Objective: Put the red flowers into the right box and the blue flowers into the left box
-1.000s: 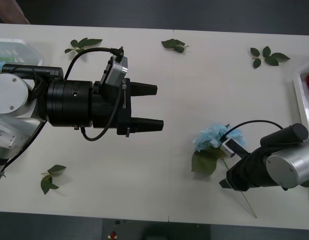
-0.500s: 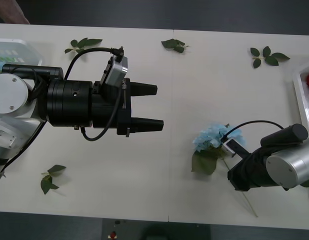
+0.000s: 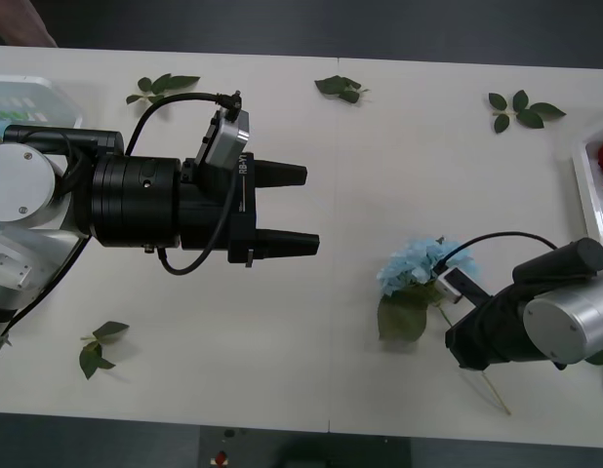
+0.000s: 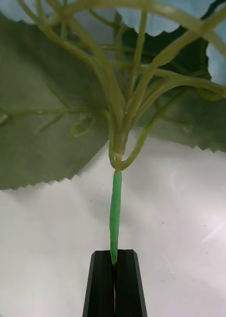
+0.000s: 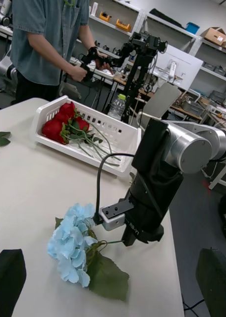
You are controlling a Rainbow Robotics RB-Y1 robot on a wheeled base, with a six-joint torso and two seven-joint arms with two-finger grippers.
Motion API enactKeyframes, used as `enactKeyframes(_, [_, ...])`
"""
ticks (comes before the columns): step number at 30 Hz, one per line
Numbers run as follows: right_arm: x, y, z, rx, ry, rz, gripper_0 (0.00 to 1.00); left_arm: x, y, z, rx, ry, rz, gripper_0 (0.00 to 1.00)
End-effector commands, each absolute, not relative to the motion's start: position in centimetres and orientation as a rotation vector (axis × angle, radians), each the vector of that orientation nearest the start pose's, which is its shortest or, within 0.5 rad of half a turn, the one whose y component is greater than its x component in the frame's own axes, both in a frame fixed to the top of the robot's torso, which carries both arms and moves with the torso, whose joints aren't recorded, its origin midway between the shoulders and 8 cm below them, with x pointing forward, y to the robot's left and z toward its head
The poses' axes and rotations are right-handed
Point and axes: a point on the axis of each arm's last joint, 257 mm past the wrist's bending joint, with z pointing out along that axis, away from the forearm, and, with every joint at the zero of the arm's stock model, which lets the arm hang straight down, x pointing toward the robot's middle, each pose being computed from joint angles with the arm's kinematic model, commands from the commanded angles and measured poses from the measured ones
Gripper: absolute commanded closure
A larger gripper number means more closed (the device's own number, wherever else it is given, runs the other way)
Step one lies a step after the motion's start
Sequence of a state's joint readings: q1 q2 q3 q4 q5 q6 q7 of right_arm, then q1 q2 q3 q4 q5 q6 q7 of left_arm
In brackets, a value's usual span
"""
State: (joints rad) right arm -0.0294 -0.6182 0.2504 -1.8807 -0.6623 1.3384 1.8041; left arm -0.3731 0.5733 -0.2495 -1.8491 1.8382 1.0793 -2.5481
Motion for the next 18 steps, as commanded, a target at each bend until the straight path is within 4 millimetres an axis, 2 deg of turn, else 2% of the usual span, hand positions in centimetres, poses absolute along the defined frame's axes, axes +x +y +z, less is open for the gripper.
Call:
enactKeyframes(1, [38.0, -24.2, -35.1, -0.772, 2.592, 0.164, 1.0, 36.9, -0.4, -7.6, 1.266, 1.329, -1.032, 0.0])
enactKeyframes(6, [38.6, -23.6, -33.1, -0.743, 2.546, 0.282, 1.0, 36.9, -0.4, -7.6, 1.266, 1.329, -1.032, 0.0])
enactKeyframes(13, [39.4, -22.4, -28.3, -0.792, 2.39, 0.474, 1.0, 36.9, -0.4, -7.6, 1.266, 1.329, -1.032, 0.0])
enactKeyframes(18, [40.0, -21.9, -25.2, -0.889, 2.277, 0.518, 1.0, 36.9, -0.4, -7.6, 1.266, 1.329, -1.032, 0.0])
